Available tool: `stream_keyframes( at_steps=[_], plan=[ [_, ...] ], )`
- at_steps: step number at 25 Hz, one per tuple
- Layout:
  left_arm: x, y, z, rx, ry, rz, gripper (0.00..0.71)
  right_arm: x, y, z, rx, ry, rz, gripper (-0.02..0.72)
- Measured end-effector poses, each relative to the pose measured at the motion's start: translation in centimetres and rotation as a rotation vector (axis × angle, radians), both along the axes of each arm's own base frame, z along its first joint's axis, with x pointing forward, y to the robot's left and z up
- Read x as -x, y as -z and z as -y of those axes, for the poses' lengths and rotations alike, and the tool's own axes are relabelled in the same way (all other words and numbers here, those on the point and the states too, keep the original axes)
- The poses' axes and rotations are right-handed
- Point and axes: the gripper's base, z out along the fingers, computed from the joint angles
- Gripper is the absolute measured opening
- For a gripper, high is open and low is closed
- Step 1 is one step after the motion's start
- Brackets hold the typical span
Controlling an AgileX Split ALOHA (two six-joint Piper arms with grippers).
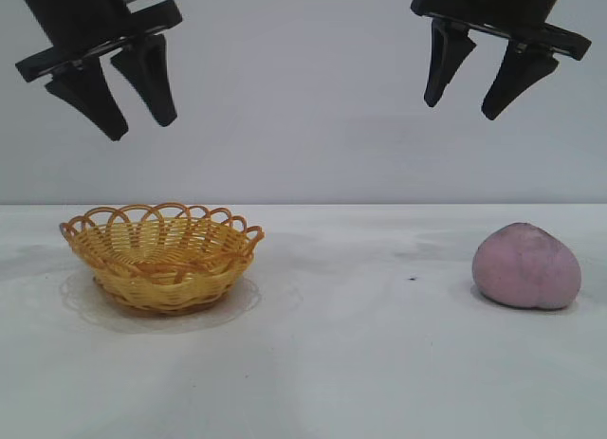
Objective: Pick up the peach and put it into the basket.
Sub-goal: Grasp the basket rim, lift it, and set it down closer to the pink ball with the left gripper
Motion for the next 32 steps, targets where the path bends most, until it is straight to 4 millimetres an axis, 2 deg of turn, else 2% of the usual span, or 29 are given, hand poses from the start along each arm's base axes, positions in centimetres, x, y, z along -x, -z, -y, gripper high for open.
stream_keyframes(
  at_steps=[5,11,16,20,27,30,32],
  plan=[
    [-0.1,0.3,0.0,-0.078,0.135,-0.04,0.422,0.0,0.0,0.0,0.004,-0.002,-0.003,0.433],
    [-1.3,2.3,0.5,-0.118,0.308,-0.185,0.422,0.2,0.1,0.1,0.013,-0.012,-0.021,0.433],
    [-2.2,3.0,0.5,-0.185,0.405,-0.236,0.422,0.2,0.2,0.1,0.02,-0.016,-0.025,0.433],
    [-2.7,3.5,1.5,-0.238,0.46,-0.225,0.422,0.3,0.2,0.1,0.021,-0.017,-0.028,0.433],
    [-3.0,6.0,3.3,-0.329,0.547,-0.251,0.422,0.3,0.2,0.1,0.028,-0.02,-0.027,0.433],
    [-3.1,6.8,3.3,-0.352,0.525,-0.267,0.288,0.3,0.2,0.2,0.032,-0.021,-0.026,0.433],
    [-3.3,7.0,3.3,-0.356,0.515,-0.269,0.155,0.3,0.2,0.2,0.032,-0.021,-0.026,0.433]
  ],
)
